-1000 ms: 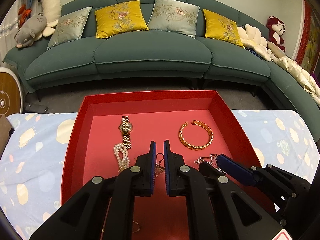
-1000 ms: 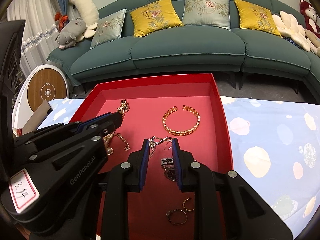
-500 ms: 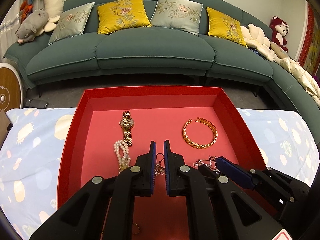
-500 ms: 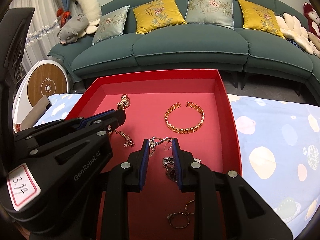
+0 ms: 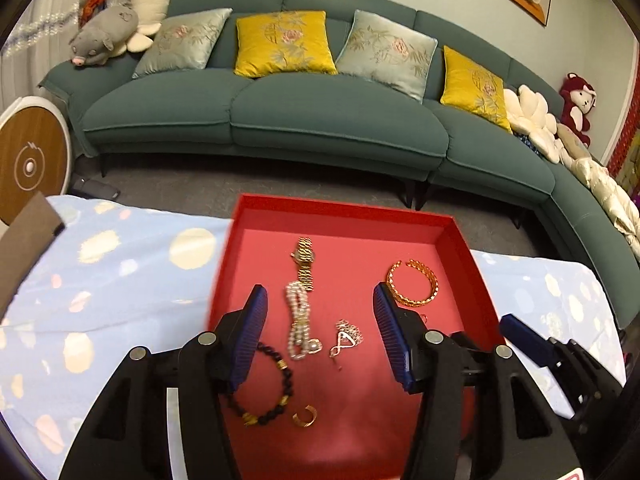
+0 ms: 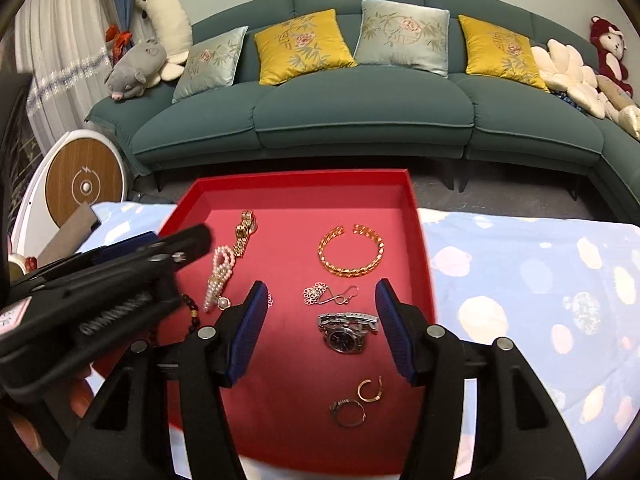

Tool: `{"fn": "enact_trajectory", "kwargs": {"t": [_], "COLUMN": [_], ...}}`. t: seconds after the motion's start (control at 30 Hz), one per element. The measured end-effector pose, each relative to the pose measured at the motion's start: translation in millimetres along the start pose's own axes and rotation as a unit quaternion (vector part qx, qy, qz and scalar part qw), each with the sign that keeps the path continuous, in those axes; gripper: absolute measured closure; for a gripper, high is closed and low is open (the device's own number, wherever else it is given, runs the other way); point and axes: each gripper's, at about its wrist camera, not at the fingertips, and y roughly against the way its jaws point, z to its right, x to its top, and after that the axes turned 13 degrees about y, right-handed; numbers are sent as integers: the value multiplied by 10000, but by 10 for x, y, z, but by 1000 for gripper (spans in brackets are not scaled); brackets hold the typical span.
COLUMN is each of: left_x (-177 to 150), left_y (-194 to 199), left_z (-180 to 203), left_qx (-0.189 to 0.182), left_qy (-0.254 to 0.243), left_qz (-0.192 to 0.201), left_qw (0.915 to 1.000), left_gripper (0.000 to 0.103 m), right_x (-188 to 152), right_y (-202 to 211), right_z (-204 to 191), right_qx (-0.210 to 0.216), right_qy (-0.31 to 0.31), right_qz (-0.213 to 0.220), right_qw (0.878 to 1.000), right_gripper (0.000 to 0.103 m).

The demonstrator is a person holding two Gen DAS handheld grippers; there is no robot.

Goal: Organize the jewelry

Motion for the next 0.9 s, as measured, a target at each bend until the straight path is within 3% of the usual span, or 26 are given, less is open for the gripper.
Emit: {"fn": "enact_trajectory", "kwargs": {"t": [0.33,0.43,0.63,0.77,0.9], "left_x": [-278,-456,-720,-803,-798], "left_y": [779,907,907,873,840], "left_z": [-254,-331,-417,-382,-394], "left_qx": [123,192,210,386,511], "left_qy": [-249,-221,-178,-376,-460], "left_qz": [-31,-20,-253,-127,-33], "left_qw": [9996,9996,9993,9985,9976], "left_gripper": [50,44,41,33,33], "right_x": [-152,-347,-562,-533,-482], "right_y": [738,916,1031,1037,1058], "right_z": [33,58,76,-43,-182], "right_qx": [-214,-170,-59,-116,-406], "right_qy": [-290,-539,-911,-686,-344], "right_qz": [-36,-62,-266,-217,-87], "right_qw": [9993,9984,9955,9973,9985], "right_gripper": [42,41,41,41,29]}}
